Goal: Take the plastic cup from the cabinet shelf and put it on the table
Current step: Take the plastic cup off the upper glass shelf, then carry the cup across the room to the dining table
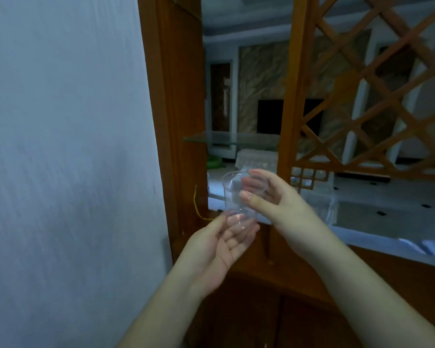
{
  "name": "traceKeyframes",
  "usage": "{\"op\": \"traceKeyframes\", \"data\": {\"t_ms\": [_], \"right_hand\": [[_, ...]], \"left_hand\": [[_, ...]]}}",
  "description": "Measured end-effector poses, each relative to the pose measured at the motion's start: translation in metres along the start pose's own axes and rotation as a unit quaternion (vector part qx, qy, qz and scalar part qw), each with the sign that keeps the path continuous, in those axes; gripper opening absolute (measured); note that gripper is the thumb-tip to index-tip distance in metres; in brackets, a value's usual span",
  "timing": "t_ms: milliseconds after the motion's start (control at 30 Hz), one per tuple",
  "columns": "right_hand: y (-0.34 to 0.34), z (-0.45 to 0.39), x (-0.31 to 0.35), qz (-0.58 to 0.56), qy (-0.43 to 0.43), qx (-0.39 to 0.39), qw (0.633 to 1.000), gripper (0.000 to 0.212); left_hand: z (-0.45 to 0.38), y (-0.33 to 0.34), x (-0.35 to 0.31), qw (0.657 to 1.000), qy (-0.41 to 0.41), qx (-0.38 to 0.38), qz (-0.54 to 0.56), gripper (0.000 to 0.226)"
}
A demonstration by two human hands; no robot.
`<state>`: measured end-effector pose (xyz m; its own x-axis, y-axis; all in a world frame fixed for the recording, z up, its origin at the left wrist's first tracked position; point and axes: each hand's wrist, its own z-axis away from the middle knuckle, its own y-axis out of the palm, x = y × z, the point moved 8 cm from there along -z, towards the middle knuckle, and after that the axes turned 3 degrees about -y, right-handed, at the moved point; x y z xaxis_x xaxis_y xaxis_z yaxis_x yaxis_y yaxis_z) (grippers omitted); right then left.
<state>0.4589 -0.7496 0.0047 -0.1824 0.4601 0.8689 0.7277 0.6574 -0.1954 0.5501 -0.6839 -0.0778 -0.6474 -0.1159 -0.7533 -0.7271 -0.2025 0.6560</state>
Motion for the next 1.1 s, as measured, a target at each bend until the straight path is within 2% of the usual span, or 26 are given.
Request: {"op": "traceKeyframes", "data": {"t_ms": [167, 567, 700, 867, 1100], "right_hand": [[0.019, 0.057, -0.016, 0.007, 0.025, -0.028, 0.999, 0.085], [-0.048, 0.205, -0.019, 0.059, 0.084, -0.162, 0.981, 0.081], [-0.086, 0.261, -0.002, 0.077, 0.094, -0.221, 0.968, 0.084], [-0.141, 0.355, 0.035, 0.115, 0.103, -0.290, 0.944, 0.076], [-0.209, 0.531, 0.099, 0.150, 0.137, -0.407, 0.890, 0.076]], "left_hand": [[0.030, -0.021, 0.035, 0.996, -0.069, 0.006, 0.057, 0.053], [0.083, 0.040, 0.142, 0.971, -0.225, 0.074, 0.027, 0.050], [0.098, 0.083, 0.186, 0.960, -0.261, 0.101, 0.009, 0.048], [0.135, 0.158, 0.258, 0.938, -0.312, 0.150, -0.018, 0.052], [0.231, 0.271, 0.379, 0.886, -0.390, 0.240, -0.068, 0.052]]}}
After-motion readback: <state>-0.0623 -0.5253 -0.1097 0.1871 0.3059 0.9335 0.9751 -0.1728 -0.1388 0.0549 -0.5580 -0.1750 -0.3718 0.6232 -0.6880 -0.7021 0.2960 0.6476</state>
